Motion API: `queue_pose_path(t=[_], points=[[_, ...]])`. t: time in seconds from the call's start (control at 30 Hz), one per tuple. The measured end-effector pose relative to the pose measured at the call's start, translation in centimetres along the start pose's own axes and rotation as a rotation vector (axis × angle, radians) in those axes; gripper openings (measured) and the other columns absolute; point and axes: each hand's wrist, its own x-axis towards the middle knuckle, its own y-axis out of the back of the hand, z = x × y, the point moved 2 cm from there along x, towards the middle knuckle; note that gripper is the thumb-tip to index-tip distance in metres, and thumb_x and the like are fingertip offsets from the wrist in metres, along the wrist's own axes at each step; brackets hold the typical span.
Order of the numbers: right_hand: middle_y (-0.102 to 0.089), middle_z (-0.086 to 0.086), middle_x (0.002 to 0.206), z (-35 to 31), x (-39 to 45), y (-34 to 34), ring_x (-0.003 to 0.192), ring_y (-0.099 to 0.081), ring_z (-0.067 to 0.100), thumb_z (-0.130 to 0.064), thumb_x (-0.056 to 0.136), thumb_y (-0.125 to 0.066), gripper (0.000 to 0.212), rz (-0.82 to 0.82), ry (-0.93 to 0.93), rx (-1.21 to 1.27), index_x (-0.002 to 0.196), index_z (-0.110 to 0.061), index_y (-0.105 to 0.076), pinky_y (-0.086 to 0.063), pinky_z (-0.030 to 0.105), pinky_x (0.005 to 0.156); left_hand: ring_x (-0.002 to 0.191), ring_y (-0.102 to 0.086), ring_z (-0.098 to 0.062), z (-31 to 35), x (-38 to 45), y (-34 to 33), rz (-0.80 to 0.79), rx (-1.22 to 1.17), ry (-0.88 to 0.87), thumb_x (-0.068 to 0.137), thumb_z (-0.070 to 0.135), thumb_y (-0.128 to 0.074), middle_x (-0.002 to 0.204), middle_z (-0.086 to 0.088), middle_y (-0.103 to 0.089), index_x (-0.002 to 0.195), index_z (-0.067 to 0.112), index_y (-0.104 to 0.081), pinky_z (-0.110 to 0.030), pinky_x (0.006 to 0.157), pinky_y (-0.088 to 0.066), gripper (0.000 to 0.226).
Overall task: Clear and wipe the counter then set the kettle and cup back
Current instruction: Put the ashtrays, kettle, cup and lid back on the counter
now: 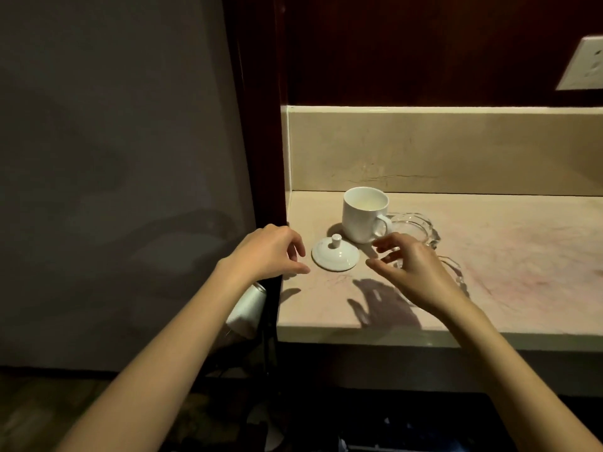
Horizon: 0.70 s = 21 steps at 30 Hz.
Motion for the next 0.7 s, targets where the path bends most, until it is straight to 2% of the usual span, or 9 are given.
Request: queue_pose_path(t=[0.1,0.27,0.37,0.47,0.57,0.7], points=[[-0.063,-0.004,0.107,-2.2,-2.3,-0.6,0.091,-0.061,0.007,-0.033,0.085,-0.068,0.032,-0.08,0.105,-0.048,0.112,-0.019,-0.061,-0.046,0.02,0.073,0.08,-0.062,-0.003,0.1,-3.4,-0.1,-0.039,0.012,0.018,0.076,0.046,-0.073,0.084,0.015,-0.066,0.099,0.027,-0.066,-0.026,0.069,-0.05,0.03],[-0.061,-0.007,0.105,-5.0,-6.3,-3.9,0.092,-0.06,0.007,-0.035,0.084,-0.068,0.031,-0.222,0.238,-0.025,0.111,-0.022,-0.06,-0.05,0.032,0.08,0.082,-0.062,-0.003,-0.8,-9.9,-2.0,-0.073,0.02,0.115,0.076,0.047,-0.073,0.087,0.016,-0.065,0.098,0.031,-0.065,-0.027,0.073,-0.052,0.028],[-0.059,-0.007,0.105,-6.1,-8.6,-7.3,0.092,-0.059,0.011,-0.037,0.083,-0.068,0.033,-0.299,0.3,-0.036,0.111,-0.023,-0.058,-0.05,0.035,0.081,0.087,-0.062,-0.004,-2.0,-13.7,-3.9,-0.114,0.053,0.19,0.076,0.048,-0.073,0.088,0.018,-0.064,0.1,0.032,-0.065,-0.028,0.076,-0.052,0.029],[-0.056,-0.006,0.106,-7.1,-10.9,-10.7,0.096,-0.059,0.016,-0.038,0.084,-0.067,0.035,-0.377,0.338,-0.054,0.114,-0.023,-0.056,-0.05,0.037,0.08,0.087,-0.061,-0.006,-3.8,-17.2,-6.0,-0.174,0.091,0.256,0.076,0.05,-0.072,0.086,0.018,-0.062,0.098,0.033,-0.063,-0.026,0.071,-0.049,0.029],[-0.053,-0.006,0.11,-7.7,-13.0,-14.2,0.099,-0.058,0.017,-0.039,0.086,-0.064,0.037,-0.456,0.359,-0.083,0.117,-0.023,-0.053,-0.049,0.033,0.078,0.085,-0.06,-0.005,-5.9,-20.3,-8.2,-0.225,0.105,0.33,0.076,0.052,-0.072,0.083,0.019,-0.061,0.092,0.035,-0.06,-0.026,0.068,-0.047,0.026],[-0.053,-0.003,0.117,-7.7,-15.3,-19.2,0.104,-0.058,0.019,-0.036,0.088,-0.064,0.041,-0.567,0.329,-0.115,0.124,-0.02,-0.051,-0.048,0.03,0.077,0.081,-0.061,-0.005,-9.3,-23.7,-11.7,-0.277,0.075,0.433,0.075,0.049,-0.073,0.083,0.016,-0.065,0.095,0.032,-0.063,-0.025,0.068,-0.045,0.028]])
